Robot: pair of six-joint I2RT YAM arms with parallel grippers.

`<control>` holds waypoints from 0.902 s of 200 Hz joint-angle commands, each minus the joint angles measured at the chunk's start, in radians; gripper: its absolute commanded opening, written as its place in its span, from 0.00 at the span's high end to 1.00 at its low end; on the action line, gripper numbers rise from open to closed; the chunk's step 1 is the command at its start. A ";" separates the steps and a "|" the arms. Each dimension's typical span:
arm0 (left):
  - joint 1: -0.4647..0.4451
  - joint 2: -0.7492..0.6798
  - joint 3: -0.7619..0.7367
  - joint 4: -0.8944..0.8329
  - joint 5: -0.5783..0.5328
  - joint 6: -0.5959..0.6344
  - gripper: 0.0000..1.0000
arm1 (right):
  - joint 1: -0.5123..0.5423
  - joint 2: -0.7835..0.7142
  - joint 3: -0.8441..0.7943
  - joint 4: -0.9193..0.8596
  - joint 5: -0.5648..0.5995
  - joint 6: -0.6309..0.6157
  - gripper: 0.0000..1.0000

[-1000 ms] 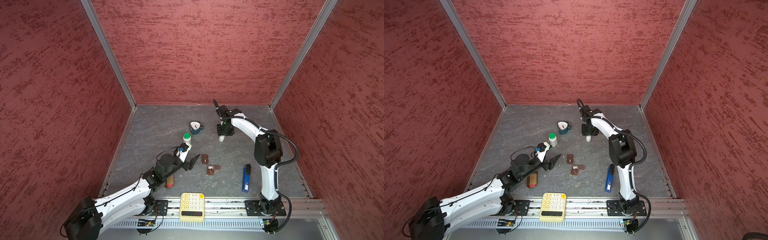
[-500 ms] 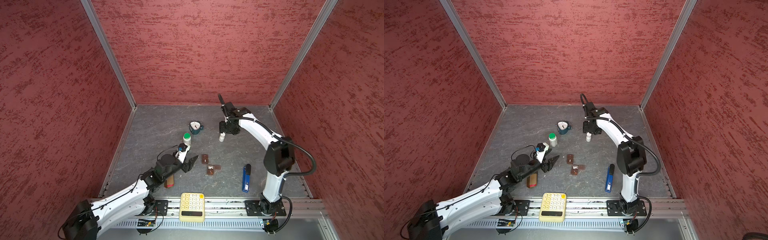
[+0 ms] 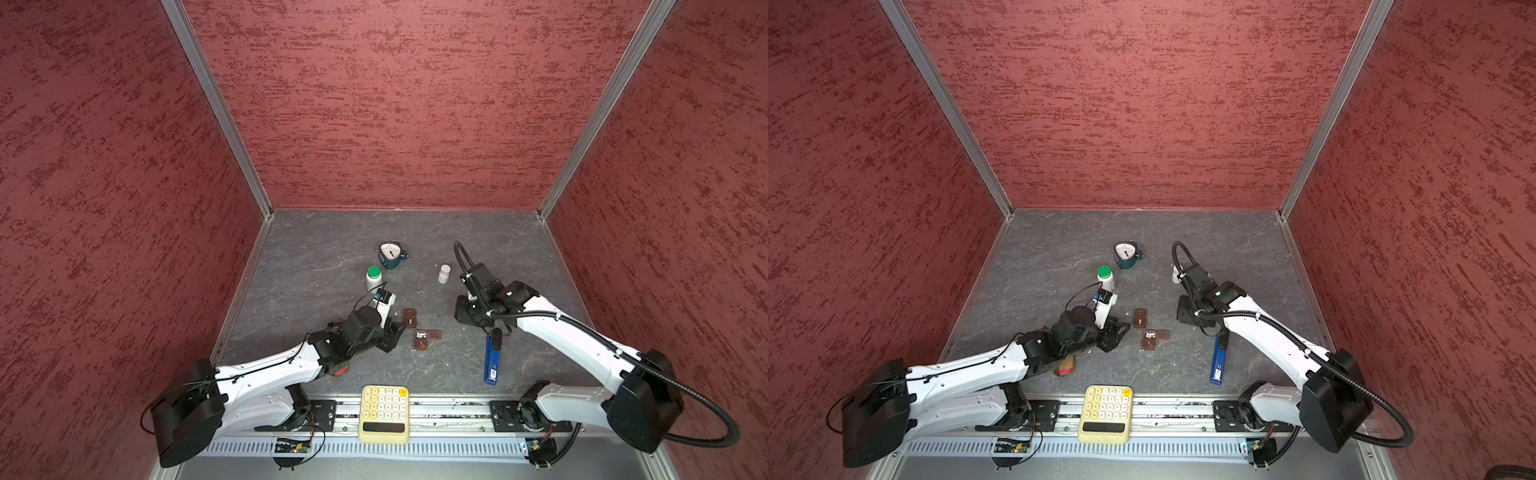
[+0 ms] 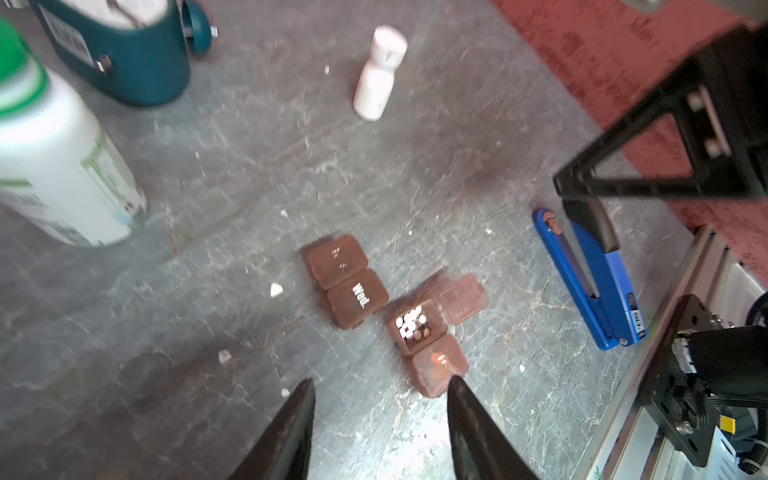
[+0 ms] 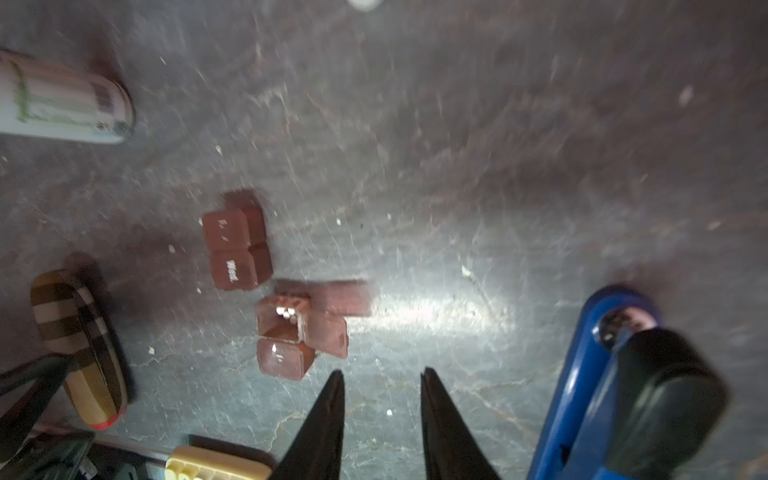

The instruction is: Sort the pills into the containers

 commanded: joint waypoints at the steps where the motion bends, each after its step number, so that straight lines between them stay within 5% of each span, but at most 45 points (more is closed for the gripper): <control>1: -0.009 0.061 0.028 0.005 0.029 -0.121 0.57 | 0.038 -0.003 -0.071 0.129 -0.039 0.113 0.77; 78: 0.045 0.243 0.091 0.007 0.130 -0.238 0.88 | 0.050 0.122 -0.166 0.338 -0.100 0.111 0.86; 180: 0.065 0.335 0.140 -0.021 0.214 -0.221 0.92 | 0.050 0.130 -0.150 0.355 -0.146 0.071 0.85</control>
